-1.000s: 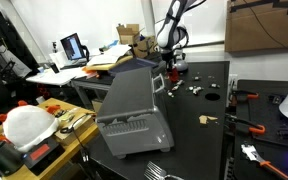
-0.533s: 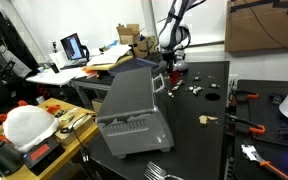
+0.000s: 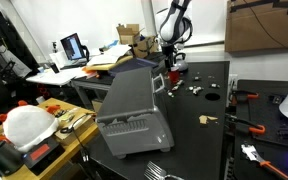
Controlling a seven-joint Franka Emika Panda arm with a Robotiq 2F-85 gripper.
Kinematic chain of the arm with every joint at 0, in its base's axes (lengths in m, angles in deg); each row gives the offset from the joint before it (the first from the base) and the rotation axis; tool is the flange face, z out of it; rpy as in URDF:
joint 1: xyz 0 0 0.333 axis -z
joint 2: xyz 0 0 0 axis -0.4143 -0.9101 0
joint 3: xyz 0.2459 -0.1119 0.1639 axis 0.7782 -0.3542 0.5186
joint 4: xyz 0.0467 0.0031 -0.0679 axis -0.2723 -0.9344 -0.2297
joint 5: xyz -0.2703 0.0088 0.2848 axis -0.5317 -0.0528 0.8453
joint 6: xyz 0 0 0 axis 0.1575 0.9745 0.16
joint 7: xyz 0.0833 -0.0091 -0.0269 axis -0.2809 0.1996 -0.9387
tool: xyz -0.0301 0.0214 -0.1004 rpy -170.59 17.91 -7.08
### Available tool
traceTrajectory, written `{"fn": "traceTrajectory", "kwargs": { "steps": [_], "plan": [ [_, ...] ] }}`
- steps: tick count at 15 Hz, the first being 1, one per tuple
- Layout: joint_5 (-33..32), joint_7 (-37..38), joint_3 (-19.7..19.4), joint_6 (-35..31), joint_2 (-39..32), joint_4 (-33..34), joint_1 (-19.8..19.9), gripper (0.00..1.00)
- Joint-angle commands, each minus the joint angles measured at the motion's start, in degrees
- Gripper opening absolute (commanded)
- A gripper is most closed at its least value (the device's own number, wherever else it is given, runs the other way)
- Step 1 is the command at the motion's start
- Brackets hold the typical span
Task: Put two pieces of candy in the red cup.
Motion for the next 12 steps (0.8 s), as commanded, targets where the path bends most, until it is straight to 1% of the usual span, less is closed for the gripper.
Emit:
{"fn": "traceTrajectory", "kwargs": {
  "steps": [1, 3, 7, 12],
  "plan": [
    [-0.89, 2.92, -1.68, 3.47, 7.75, -4.88, -2.05, 1.0],
    [-0.99, 4.57, -2.43, 6.3, 10.37, -5.89, -2.52, 1.0],
    [0.15, 6.28, -3.97, 10.93, 13.4, -8.12, -1.54, 1.0],
    [1.59, 4.26, -5.41, 10.61, 13.45, -11.72, 0.03, 1.0]
  ]
}}
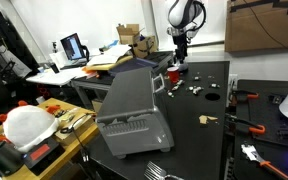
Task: Put two pieces of candy in the red cup.
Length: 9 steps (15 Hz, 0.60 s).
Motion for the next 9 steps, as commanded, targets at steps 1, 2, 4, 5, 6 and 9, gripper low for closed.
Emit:
{"fn": "traceTrajectory", "kwargs": {
  "steps": [1, 2, 4, 5, 6, 9],
  "plan": [
    [0.67, -0.37, -0.84, 0.57, 1.56, -3.54, 0.63, 1.0],
    [0.37, -0.19, -1.14, 0.45, 1.32, -3.99, 0.74, 1.0],
    [-0.12, -0.06, -1.74, 0.41, 1.14, -4.8, 1.0, 1.0],
    [-0.16, 0.04, -2.0, 0.44, 0.87, -4.97, 1.1, 1.0],
    [-0.3, -0.16, -2.2, 0.01, 0.53, -5.41, 1.27, 1.0],
    [-0.04, -1.33, -2.57, -1.36, -1.31, -6.0, 2.12, 1.0]
  ]
}}
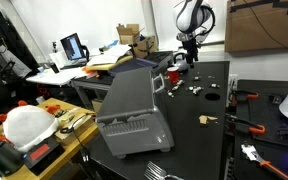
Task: Put two pieces of candy in the red cup.
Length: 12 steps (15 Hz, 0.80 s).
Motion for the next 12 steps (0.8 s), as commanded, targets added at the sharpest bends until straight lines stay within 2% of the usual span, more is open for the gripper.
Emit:
{"fn": "traceTrajectory", "kwargs": {
  "steps": [1, 12],
  "plan": [
    [0.17, -1.77, -0.45, -1.7, -1.43, -1.27, 1.11, 1.0],
    [-0.36, -1.75, -0.04, -9.84, -15.61, 4.46, 4.22, 1.0]
  ]
}}
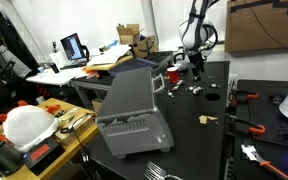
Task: Put two pieces of candy in the red cup.
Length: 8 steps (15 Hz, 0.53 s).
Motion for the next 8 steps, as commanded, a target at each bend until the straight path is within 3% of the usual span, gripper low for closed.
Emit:
{"fn": "traceTrajectory", "kwargs": {
  "steps": [1, 5, 6, 8],
  "plan": [
    [0.04, -1.45, 0.26, -2.55, -3.92, 4.08, 1.16, 1.0],
    [1.15, -2.54, 1.33, -2.54, -7.14, 8.25, 3.02, 1.0],
    [1.45, -2.93, 1.62, -2.39, -7.77, 9.12, 3.5, 0.81],
    [2.77, -4.17, 2.96, -2.3, -8.7, 10.36, 5.19, 0.66]
  ]
}}
